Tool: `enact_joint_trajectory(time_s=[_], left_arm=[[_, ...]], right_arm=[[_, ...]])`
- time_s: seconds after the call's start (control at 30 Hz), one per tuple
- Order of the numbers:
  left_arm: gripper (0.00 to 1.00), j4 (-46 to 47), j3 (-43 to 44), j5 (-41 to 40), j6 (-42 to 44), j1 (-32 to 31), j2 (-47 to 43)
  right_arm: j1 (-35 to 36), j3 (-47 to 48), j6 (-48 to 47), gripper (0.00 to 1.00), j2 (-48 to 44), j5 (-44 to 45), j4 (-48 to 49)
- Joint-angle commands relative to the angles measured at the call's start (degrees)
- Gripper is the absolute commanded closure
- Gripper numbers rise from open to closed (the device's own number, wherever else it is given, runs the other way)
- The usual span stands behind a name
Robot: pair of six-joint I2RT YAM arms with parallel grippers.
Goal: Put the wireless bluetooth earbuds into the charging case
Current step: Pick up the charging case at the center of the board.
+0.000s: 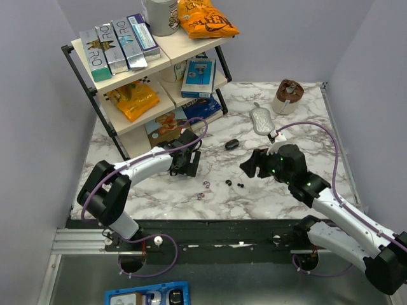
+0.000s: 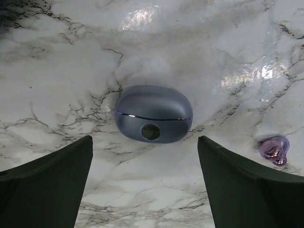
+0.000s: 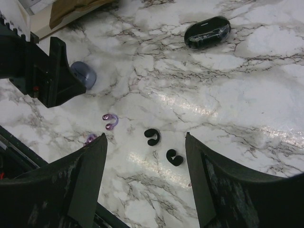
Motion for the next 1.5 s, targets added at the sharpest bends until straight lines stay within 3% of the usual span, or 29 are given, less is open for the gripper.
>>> enact_joint_trajectory(time_s=[0.0, 0.7, 0.97, 1.23, 1.47], left_arm=[[0.03, 0.9, 0.5, 2.1, 0.3, 0.1, 1.0], [0.16, 4.8, -0.7, 2.8, -1.2, 0.2, 5.4], [0.16, 6.4, -1.9, 4.8, -1.5, 1.7, 5.7], [0.08, 6.3, -1.8, 4.6, -1.7, 2.4, 5.6], [0.10, 5.1, -1.7, 4.2, -0.8, 2.4, 6.0]], right_arm=[[0.4, 0.3, 0.6, 0.25, -0.2, -1.5, 1.2], [0.4, -0.1, 1.4, 0.25, -1.4, -1.9, 0.6], [0.5, -0.6, 1.6, 0.25, -1.9, -2.0, 0.4], [0.4, -0.7, 1.6, 0.25, -2.1, -2.1, 0.4], [0.4, -0.8, 1.7, 0.25, -2.0, -2.0, 0.4]])
